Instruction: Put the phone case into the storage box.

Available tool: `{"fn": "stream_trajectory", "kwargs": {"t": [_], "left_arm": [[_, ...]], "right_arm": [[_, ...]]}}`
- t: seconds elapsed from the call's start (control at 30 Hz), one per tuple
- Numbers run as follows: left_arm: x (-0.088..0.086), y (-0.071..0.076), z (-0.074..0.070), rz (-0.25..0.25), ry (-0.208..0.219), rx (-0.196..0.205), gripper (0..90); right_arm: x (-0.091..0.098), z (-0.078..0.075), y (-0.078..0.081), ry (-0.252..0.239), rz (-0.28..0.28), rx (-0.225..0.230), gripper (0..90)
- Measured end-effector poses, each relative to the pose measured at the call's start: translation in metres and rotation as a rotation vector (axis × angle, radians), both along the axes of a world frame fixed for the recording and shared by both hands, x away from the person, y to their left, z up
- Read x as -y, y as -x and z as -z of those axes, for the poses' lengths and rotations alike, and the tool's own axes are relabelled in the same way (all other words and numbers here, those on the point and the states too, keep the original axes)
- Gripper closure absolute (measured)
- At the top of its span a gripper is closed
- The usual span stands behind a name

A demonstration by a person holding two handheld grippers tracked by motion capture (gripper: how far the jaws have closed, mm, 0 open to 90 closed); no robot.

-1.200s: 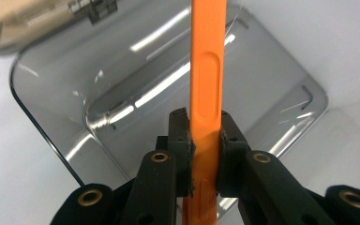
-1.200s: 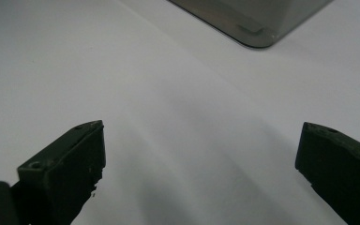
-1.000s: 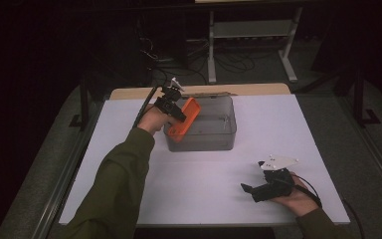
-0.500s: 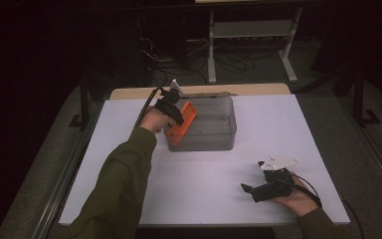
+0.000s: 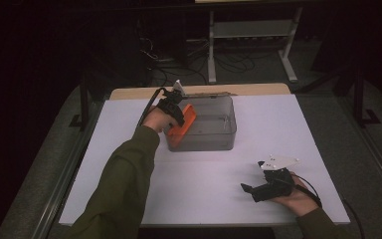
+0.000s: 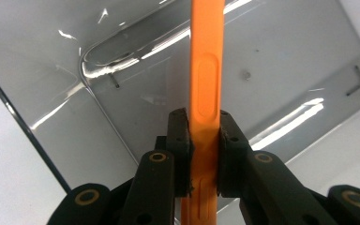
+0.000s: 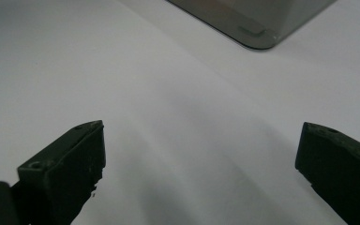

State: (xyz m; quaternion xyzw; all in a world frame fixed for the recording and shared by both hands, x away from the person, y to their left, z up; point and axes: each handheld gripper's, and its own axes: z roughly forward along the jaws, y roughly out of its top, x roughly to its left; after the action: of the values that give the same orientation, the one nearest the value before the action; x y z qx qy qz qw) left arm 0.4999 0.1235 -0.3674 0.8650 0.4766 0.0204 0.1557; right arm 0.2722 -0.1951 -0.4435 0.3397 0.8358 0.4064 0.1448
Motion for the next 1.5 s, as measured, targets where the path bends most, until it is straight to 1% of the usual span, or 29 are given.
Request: {"fn": "stream_trajectory", "kwargs": {"t": [0.13, 0.23, 0.33, 0.43, 0.5, 0.57, 0.7, 0.8, 0.87, 0.97, 1.1, 1.3, 1.5], "left_arm": [[0.001, -0.001, 0.001, -0.006, -0.008, -0.002, 78.0], [0.001, -0.002, 0.001, -0.001, -0.009, -0.003, 77.2], [0.003, -0.002, 0.001, 0.006, -0.015, 0.000, 73.2], [0.005, -0.001, 0.001, 0.021, -0.024, 0.003, 71.3], [0.006, -0.002, 0.000, 0.031, -0.033, 0.012, 68.6], [0.007, -0.004, -0.001, 0.038, -0.037, 0.018, 67.0], [0.012, -0.011, -0.005, 0.040, -0.029, 0.028, 66.5], [0.020, -0.018, -0.006, 0.050, -0.053, 0.042, 66.2], [0.023, -0.022, -0.006, 0.047, -0.052, 0.046, 66.2], [0.028, -0.028, -0.004, 0.042, -0.062, 0.052, 66.3], [0.030, -0.035, -0.001, 0.027, -0.062, 0.061, 67.5], [0.032, -0.037, 0.002, 0.006, -0.073, 0.072, 76.4], [0.028, -0.038, 0.001, -0.008, -0.083, 0.075, 77.6]], "right_arm": [[0.000, 0.000, 0.000, -0.003, -0.001, -0.003, 1.5], [0.000, 0.000, 0.000, -0.004, -0.002, -0.003, 1.5], [0.000, 0.000, 0.000, -0.005, -0.002, -0.002, 1.5], [0.000, -0.001, 0.000, -0.005, -0.001, -0.003, 1.5], [0.000, -0.001, 0.001, -0.005, -0.002, -0.001, 1.5], [-0.001, -0.001, 0.001, -0.005, -0.002, 0.000, 1.5], [0.000, -0.001, 0.001, -0.007, -0.005, 0.001, 1.5], [0.000, -0.001, 0.000, -0.009, -0.003, -0.001, 1.5], [0.000, -0.001, 0.001, -0.012, -0.002, -0.005, 1.5], [0.001, -0.001, 0.001, -0.016, -0.001, -0.006, 1.5], [0.002, -0.002, 0.001, -0.019, -0.003, -0.005, 1.5], [0.001, -0.002, 0.001, -0.022, -0.006, -0.003, 1.5], [0.001, -0.002, 0.001, -0.021, -0.006, -0.005, 1.5]]}}
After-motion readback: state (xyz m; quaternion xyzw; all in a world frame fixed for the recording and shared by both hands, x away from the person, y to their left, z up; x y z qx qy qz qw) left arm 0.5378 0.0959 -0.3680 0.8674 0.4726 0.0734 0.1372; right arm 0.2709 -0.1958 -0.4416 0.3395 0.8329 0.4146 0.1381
